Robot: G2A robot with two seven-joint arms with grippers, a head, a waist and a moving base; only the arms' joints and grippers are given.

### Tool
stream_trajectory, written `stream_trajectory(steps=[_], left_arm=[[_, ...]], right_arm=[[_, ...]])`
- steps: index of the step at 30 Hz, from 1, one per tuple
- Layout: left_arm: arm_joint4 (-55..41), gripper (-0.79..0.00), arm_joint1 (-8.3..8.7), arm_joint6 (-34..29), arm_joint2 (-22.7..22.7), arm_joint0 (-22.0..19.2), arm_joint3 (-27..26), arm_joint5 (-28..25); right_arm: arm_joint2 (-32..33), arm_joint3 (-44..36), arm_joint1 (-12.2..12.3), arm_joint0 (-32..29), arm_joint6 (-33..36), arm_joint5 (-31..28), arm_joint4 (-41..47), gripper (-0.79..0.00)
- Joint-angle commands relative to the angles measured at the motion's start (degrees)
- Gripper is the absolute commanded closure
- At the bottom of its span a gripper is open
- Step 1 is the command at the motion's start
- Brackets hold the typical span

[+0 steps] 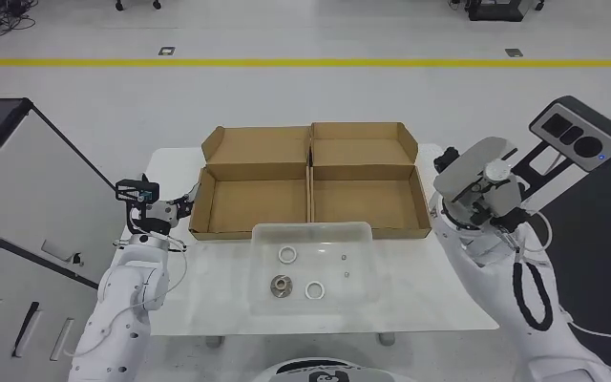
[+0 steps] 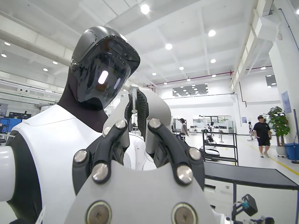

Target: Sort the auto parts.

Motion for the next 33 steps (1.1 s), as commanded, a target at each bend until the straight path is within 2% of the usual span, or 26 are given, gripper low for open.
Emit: stream_trajectory(steps=[1,23,26,33], left_arm=[[0.0,-0.785,0.0,0.0,0.0,0.0,0.0,0.0],[0.0,-0.785,0.0,0.0,0.0,0.0,0.0,0.0],[0.0,-0.785,0.0,0.0,0.0,0.0,0.0,0.0],[0.0,-0.785,0.0,0.0,0.0,0.0,0.0,0.0]], right_arm=[[0.0,0.01,0.0,0.0,0.03,0.01,0.01,0.0],[0.49,-0.24,0.0,-0.1,0.12,1.26,-0.9,0.0],[2.65,0.07,0.38,-0.31,3.22,3.77,-3.19,0.0],[10.2,0.33,2.43,-2.12,17.89,10.0,-4.41,0.0]])
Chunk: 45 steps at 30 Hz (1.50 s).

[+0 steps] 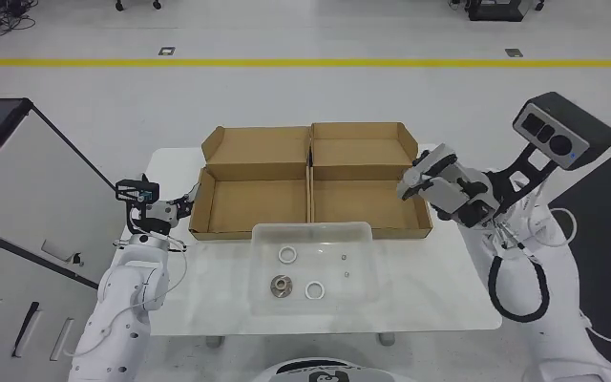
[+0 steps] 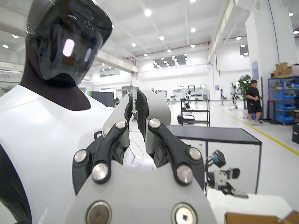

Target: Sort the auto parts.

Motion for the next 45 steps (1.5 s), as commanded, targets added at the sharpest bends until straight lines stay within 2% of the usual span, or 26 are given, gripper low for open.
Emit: stream_trajectory(steps=[1,7,12,19,25,31,37,45], left_arm=[[0.0,-0.785,0.0,0.0,0.0,0.0,0.0,0.0],[0.0,-0.785,0.0,0.0,0.0,0.0,0.0,0.0],[0.0,-0.785,0.0,0.0,0.0,0.0,0.0,0.0],[0.0,-0.785,0.0,0.0,0.0,0.0,0.0,0.0],[0.0,-0.785,0.0,0.0,0.0,0.0,0.0,0.0],[0.0,-0.785,0.0,0.0,0.0,0.0,0.0,0.0],[0.0,-0.785,0.0,0.0,0.0,0.0,0.0,0.0],[0.0,-0.785,0.0,0.0,0.0,0.0,0.0,0.0]], right_arm=[[3.16,0.1,0.79,-0.57,6.19,2.71,-0.61,0.0],[11.28,-0.28,3.1,1.1,24.66,10.43,-2.98,0.0],[9.69,-0.44,4.59,7.35,31.97,17.14,-8.18,0.0],[-2.71,2.4,7.02,19.56,35.55,20.7,-18.56,0.0],[-15.66,6.79,10.47,27.72,35.38,20.53,-27.17,0.0],[-27.31,11.35,14.58,33.42,34.91,20.05,-30.89,0.0],[-35.98,14.95,18.29,37.89,33.57,18.72,-32.59,0.0],[-45.95,19.15,20.96,45.59,32.6,17.75,-39.63,0.0]])
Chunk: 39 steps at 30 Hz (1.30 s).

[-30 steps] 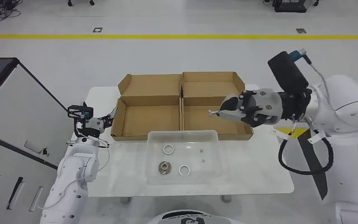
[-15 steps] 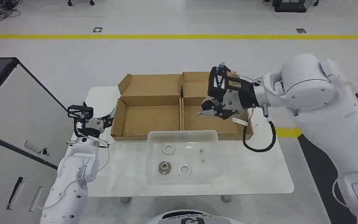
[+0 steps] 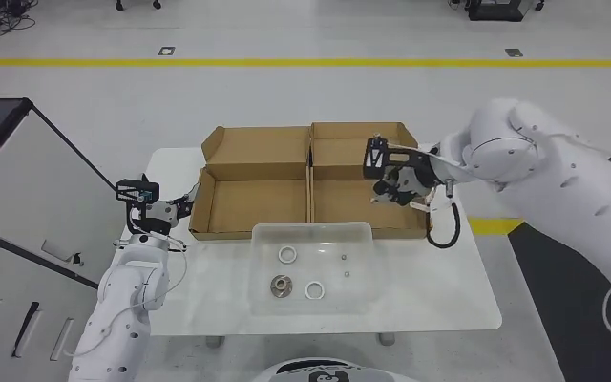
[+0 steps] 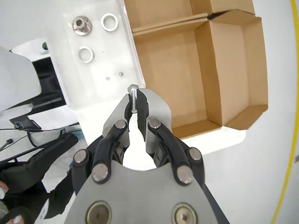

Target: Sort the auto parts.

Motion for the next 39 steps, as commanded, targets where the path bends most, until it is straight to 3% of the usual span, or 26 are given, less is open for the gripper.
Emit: stream_trajectory(steps=[1,8,19,29,39], left_arm=[[0.0,-0.785,0.0,0.0,0.0,0.0,0.0,0.0],[0.0,-0.785,0.0,0.0,0.0,0.0,0.0,0.0],[0.0,-0.785,0.0,0.0,0.0,0.0,0.0,0.0],[0.0,-0.785,0.0,0.0,0.0,0.0,0.0,0.0],[0.0,-0.785,0.0,0.0,0.0,0.0,0.0,0.0]], right_arm=[[-2.87,0.69,0.23,2.5,0.09,0.09,-2.85,0.0],[-12.57,5.03,-1.37,9.23,-0.88,-0.87,-7.6,0.0],[-22.32,15.55,-8.05,14.69,-3.43,-3.41,-11.23,0.0],[-22.87,22.53,-13.27,11.04,-8.6,-2.65,-20.26,0.0],[-22.84,27.17,-15.39,6.55,-12.02,-2.01,-25.92,0.0]])
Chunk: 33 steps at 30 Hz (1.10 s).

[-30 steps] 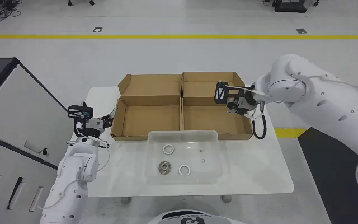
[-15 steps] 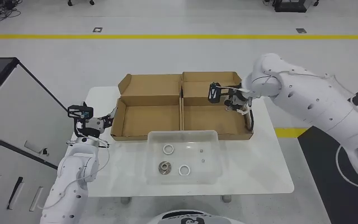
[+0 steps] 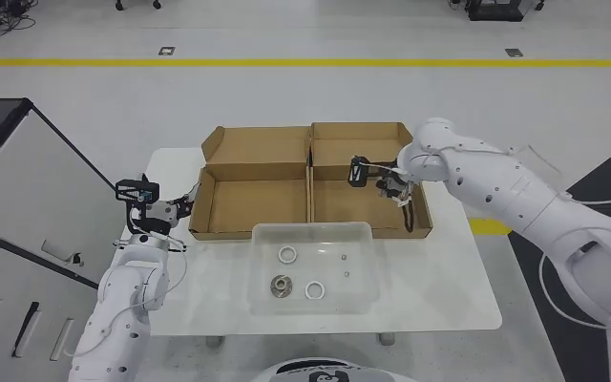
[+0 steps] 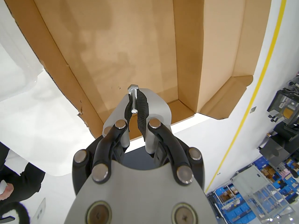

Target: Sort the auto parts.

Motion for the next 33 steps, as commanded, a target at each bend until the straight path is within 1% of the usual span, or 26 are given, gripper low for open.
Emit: stream_trajectory(steps=[1,9,20,28,29,30,31,32,33], left_arm=[[0.0,-0.785,0.0,0.0,0.0,0.0,0.0,0.0],[0.0,-0.785,0.0,0.0,0.0,0.0,0.0,0.0],[0.0,-0.785,0.0,0.0,0.0,0.0,0.0,0.0],[0.0,-0.785,0.0,0.0,0.0,0.0,0.0,0.0],[0.0,-0.785,0.0,0.0,0.0,0.0,0.0,0.0],[0.0,-0.785,0.0,0.0,0.0,0.0,0.0,0.0],[0.0,-0.785,0.0,0.0,0.0,0.0,0.0,0.0],[0.0,-0.785,0.0,0.0,0.0,0.0,0.0,0.0],[0.0,-0.785,0.0,0.0,0.0,0.0,0.0,0.0]], right_arm=[[0.0,0.74,-0.21,-0.72,-0.37,0.3,-1.05,0.0],[0.61,3.0,-0.47,-3.68,-2.32,0.97,-2.99,0.0],[1.81,5.69,-0.61,-7.43,-3.51,0.48,-2.87,0.0],[3.36,6.81,-0.46,-8.73,-4.46,0.06,-3.69,0.0],[3.61,6.79,-0.44,-8.85,-4.43,0.09,-3.63,-0.062],[3.87,6.82,-0.4,-8.94,-4.46,0.09,-3.6,-0.317],[4.09,6.8,-0.37,-9.02,-4.41,0.01,-3.69,-0.397],[4.4,6.73,-0.32,-9.08,-4.52,-0.07,-3.54,-0.723],[4.67,6.67,-0.27,-9.17,-4.47,-0.09,-3.49,-0.785]])
